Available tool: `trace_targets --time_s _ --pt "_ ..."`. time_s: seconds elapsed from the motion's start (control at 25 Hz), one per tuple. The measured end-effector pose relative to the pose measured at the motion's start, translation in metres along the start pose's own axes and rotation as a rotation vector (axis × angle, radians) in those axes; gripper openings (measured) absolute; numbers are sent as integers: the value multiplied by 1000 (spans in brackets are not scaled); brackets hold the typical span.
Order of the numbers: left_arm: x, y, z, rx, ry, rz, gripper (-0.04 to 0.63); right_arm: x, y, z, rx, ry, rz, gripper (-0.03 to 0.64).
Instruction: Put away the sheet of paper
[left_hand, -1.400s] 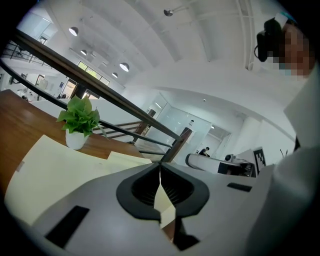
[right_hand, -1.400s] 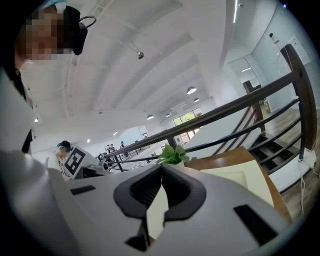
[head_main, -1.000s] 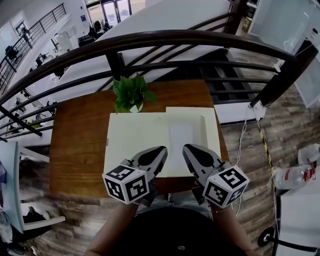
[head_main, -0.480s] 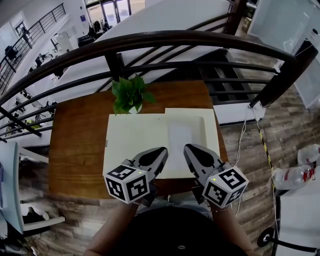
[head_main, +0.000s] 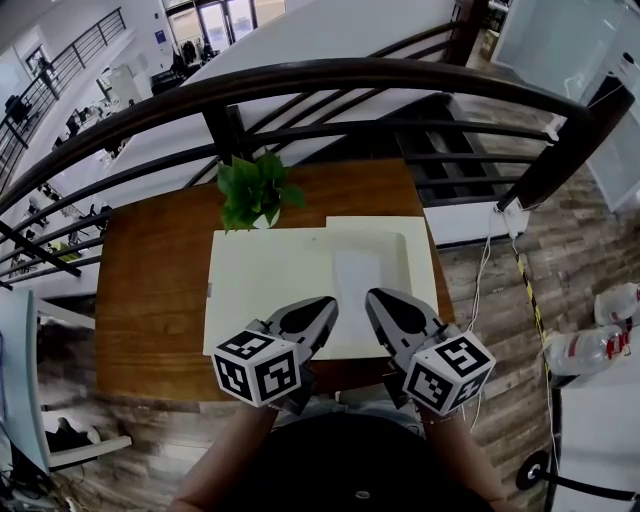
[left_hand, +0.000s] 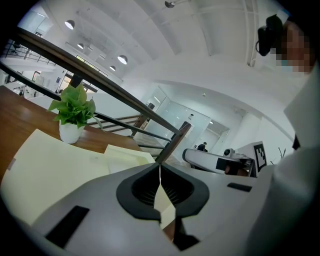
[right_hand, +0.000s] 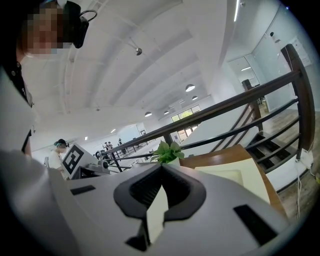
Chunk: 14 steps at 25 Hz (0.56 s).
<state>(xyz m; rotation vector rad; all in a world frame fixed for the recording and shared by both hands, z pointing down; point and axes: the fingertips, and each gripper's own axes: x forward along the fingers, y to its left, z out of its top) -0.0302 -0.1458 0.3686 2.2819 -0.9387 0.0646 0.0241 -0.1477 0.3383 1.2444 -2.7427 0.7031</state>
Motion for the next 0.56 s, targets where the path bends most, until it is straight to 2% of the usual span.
trace_targets --time_s 0.56 --pt "11 4 -1 -10 24 -12 21 0 -13 -3 5 7 -18 26"
